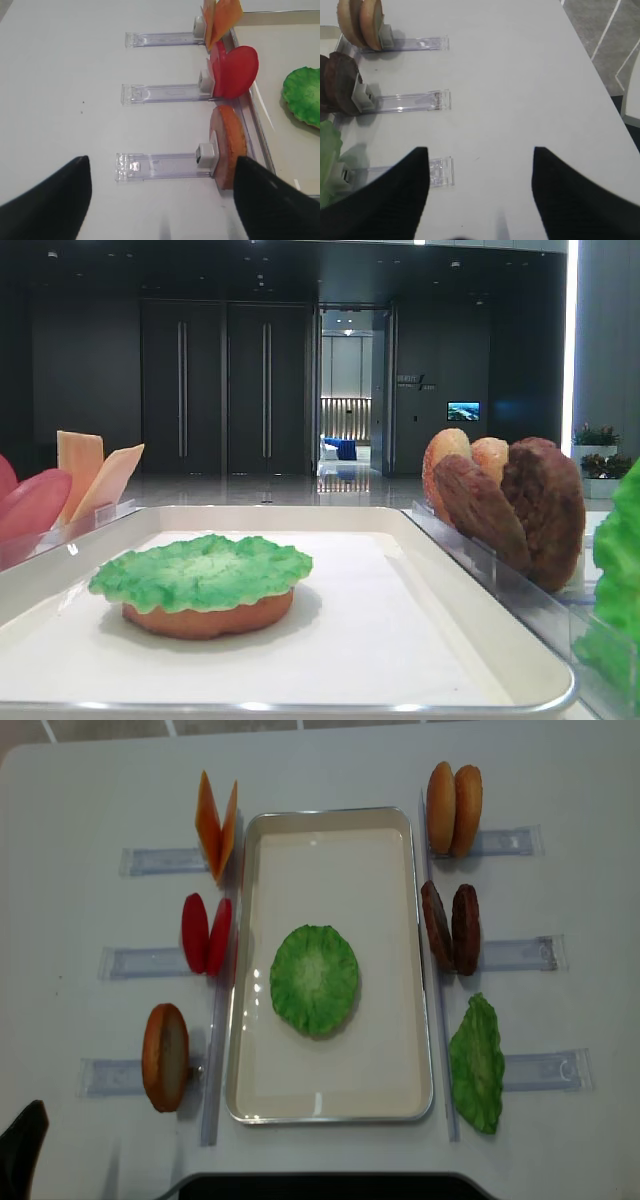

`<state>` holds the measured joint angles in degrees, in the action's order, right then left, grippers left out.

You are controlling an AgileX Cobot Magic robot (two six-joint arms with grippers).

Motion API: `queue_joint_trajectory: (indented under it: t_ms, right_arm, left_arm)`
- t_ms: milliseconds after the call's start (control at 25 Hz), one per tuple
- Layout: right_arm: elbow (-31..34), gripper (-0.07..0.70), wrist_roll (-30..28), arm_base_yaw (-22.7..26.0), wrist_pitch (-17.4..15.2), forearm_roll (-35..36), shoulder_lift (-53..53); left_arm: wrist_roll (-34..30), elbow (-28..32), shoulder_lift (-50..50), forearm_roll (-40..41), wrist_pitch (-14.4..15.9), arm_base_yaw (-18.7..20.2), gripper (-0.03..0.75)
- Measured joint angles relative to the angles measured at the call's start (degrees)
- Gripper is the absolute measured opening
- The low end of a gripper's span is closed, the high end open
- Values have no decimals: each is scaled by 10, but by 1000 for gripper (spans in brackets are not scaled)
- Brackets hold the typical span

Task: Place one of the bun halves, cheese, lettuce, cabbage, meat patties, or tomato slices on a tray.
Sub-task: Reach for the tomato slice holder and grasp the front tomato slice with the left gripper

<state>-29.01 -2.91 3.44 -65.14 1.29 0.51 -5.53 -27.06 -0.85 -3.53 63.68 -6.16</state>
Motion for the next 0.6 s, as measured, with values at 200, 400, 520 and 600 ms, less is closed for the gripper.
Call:
queue_joint_trajectory:
  t_ms: [200, 400, 520, 600]
  right_arm:
    - [0, 426, 0, 0, 0, 0, 0]
    - [0, 426, 0, 0, 0, 0, 0]
    - [0, 426, 0, 0, 0, 0, 0]
    - [0, 426, 0, 0, 0, 0, 0]
  left_arm:
    - [0, 0, 0, 0, 0, 0, 680]
    - [0, 0, 0, 0, 0, 0, 655]
    - [0, 0, 0, 0, 0, 0, 637]
    - [0, 0, 0, 0, 0, 0, 630]
